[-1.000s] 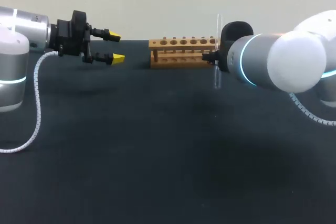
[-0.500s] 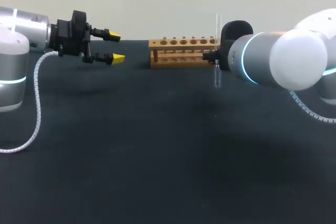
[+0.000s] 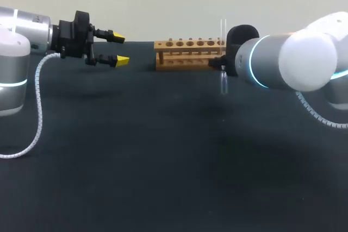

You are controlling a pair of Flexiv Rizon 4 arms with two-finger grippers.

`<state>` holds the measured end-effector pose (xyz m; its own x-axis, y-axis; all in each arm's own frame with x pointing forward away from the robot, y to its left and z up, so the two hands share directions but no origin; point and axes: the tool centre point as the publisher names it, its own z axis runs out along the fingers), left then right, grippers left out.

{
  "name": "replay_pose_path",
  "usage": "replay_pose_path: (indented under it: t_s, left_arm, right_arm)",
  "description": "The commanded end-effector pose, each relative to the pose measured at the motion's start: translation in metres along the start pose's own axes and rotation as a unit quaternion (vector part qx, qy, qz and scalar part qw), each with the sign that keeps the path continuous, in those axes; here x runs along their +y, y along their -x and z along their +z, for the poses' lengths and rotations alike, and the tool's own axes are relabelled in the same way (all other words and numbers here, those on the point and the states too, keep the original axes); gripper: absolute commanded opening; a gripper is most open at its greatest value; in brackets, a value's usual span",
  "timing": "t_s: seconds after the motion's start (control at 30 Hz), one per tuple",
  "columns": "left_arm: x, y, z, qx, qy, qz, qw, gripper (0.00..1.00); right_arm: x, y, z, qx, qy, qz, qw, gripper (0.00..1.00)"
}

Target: Grasp the test tube, adjust it, and insert it.

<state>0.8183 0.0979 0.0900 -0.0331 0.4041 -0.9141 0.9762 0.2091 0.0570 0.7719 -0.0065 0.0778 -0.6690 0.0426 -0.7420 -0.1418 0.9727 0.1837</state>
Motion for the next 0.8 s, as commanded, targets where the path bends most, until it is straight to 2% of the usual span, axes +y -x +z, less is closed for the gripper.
replay_pose_path:
  t_s: [0.03, 0.8]
  left_arm:
    - [-0.001, -0.001, 0.000, -0.001, 0.002, 0.001, 1.000, 1.00]
    - [-0.001, -0.001, 0.000, -0.001, 0.002, 0.001, 1.000, 1.00]
  right_arm:
    - [0.002, 0.005, 0.018, 0.007, 0.004, -0.004, 1.000, 0.00]
    - [0.010, 0.001, 0.039, 0.078, 0.029, -0.011, 0.996, 0.00]
